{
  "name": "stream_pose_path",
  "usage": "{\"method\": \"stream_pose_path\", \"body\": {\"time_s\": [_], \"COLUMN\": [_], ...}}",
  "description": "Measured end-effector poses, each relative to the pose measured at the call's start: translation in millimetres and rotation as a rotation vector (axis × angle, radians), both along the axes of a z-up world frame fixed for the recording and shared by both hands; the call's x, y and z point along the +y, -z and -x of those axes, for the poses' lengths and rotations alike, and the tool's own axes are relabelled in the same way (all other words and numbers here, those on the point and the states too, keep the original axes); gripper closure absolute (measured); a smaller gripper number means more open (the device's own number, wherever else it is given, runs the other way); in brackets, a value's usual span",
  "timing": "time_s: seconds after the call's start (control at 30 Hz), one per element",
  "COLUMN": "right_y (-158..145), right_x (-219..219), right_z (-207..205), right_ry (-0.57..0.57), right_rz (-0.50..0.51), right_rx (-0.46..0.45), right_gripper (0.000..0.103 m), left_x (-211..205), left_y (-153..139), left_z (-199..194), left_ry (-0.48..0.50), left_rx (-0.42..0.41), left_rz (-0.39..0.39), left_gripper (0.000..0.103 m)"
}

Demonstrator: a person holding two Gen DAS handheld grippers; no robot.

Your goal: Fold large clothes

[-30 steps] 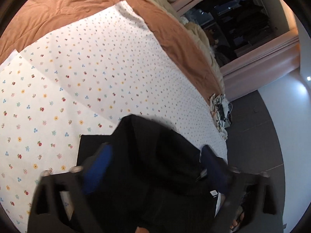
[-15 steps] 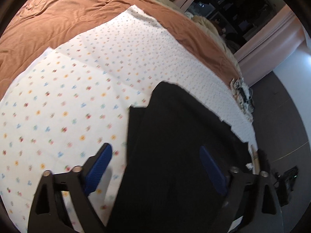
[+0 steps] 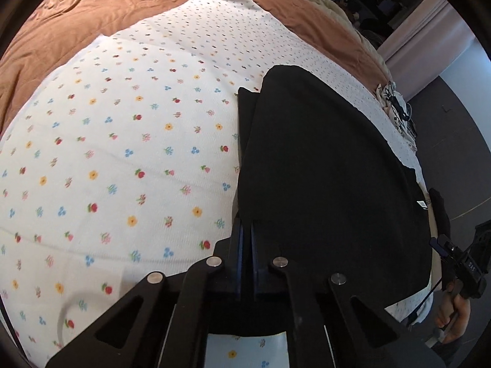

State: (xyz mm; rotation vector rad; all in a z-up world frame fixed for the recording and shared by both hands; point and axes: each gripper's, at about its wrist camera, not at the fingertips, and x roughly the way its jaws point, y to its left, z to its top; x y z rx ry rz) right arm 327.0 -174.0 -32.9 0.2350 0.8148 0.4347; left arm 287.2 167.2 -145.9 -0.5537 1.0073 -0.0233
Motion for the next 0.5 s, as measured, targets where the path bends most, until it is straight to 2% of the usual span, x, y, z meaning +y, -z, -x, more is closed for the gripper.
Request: {"method": "stream_pose_path", "body": {"time_s": [0.17,0.23,0.3,0.4,0.5], "right_y": [-32.7,-35.5,-39.2,-38.8,-34.8], "right_x": [25.1,34.5,47.0,71.6,91.2], "right_z": [-11.3,-27.9,-48.1,-76.4,-100.4], "right_ry": [-0.025,-0.025,-0.039,-0.081,-0.122], "right_rz": [0.065,0.099,0.149,0.220,0.293], "right_rx": [-0.037,-0.044,-0.044,-0.038,-0.043], "right_gripper": [0.035,0.036,0.043,0.044,0.044], "left_x": [3.5,5.2,6.9,12.6,13.3], "left_y": [1.4,1.3,0.9,6.2,4.5], "left_z": [7.3,5.8,5.8,4.8,7.0], "left_ry": [-0.013,-0.016,-0.028,-0.064,-0.102], "left_rx": [-0.006,-0.002,-0.002,0.031,0.012], "left_rz": [0.023,0.042,0.071,0.124,0.127], "left_gripper": [0.096,0.096,0.096,0.092,0.090]}}
